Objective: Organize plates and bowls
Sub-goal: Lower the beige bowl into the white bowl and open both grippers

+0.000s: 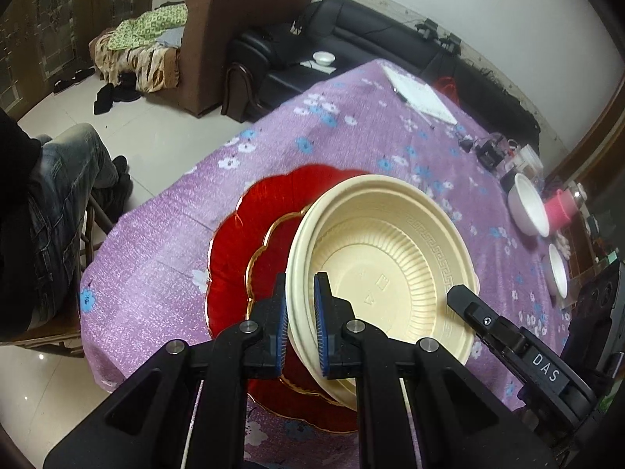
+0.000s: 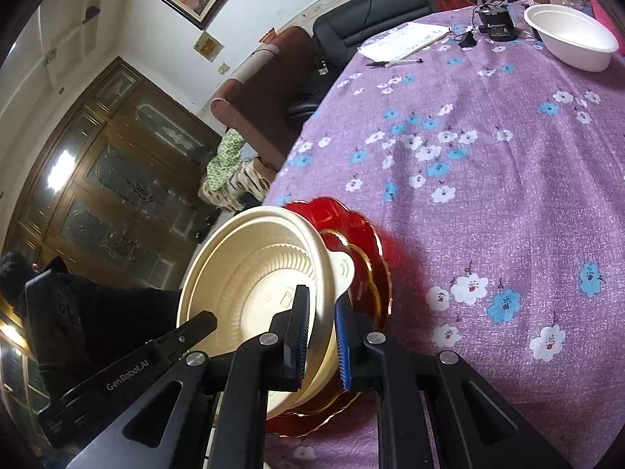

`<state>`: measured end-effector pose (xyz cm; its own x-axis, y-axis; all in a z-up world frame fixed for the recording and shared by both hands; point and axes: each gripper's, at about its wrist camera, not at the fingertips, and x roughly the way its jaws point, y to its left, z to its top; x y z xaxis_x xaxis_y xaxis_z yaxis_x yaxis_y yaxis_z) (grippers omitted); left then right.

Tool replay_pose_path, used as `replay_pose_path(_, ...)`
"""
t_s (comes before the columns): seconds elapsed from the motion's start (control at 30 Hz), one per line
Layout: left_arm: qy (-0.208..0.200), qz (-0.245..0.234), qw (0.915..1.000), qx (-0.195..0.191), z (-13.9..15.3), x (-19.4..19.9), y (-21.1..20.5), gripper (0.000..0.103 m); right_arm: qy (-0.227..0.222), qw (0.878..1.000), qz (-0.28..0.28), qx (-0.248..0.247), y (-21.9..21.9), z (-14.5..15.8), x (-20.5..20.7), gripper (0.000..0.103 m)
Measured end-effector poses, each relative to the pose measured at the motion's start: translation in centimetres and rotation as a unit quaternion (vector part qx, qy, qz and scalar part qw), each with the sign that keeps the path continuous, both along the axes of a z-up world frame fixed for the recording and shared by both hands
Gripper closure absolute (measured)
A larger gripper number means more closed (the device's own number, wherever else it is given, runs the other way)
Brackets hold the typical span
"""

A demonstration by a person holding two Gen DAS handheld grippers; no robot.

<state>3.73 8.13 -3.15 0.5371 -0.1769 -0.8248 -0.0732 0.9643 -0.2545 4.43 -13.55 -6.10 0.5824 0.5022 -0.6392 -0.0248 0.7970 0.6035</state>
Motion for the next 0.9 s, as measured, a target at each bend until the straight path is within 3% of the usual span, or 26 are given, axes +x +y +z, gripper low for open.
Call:
replay_pose_path(0.17, 0.002, 0.003, 1.0000, 0.002, -0.1, -0.2, 0.2, 0.093, -0.004, 1.000, -0.001, -0.008, 0.2, -0.3, 0.1, 0.091)
replay_pose_path(0.2, 0.001, 0.004, 1.0000, 0.003, 0.0, -0.2, 0.3, 0.093, -0.006, 1.000, 0.000, -0.011, 0.3, -0.2, 0.1, 0.086)
replay_pose_path(0.37, -0.004, 0.006, 0.9996, 0.028, 0.2, -0.5, 0.5, 0.070, -0.013, 1.000, 0.000, -0.027, 0.5, -0.1, 0.0, 0.086)
replay_pose_path(0.4, -0.006, 0.005, 0.9994, 0.033, 0.3, -0.6, 0.6, 0.060, -0.014, 0.999, 0.001, -0.029, 0.5, -0.1, 0.0, 0.083)
replay_pose_path(0.43, -0.011, 0.004, 0.9992, 0.037, 0.4, -0.7, 0.6, 0.057, -0.015, 1.000, 0.001, -0.028, 0.4, 0.0, 0.0, 0.078)
replay_pose_path(0.53, -0.022, 0.002, 0.9986, 0.048, 0.8, -1.2, 0.8, 0.057, -0.023, 1.000, -0.002, -0.015, -0.1, 0.3, -0.3, 0.065)
replay_pose_path(0.77, -0.046, 0.021, 0.9965, 0.067, 2.4, -2.5, 2.0, 0.057, -0.064, 0.997, -0.035, -0.003, -3.6, 1.7, -1.5, 0.059)
replay_pose_path(0.9, -0.076, 0.044, 0.9932, 0.076, 4.2, -3.3, 2.0, 0.057, -0.061, 0.996, -0.070, -0.002, -7.1, 1.3, -2.0, 0.059)
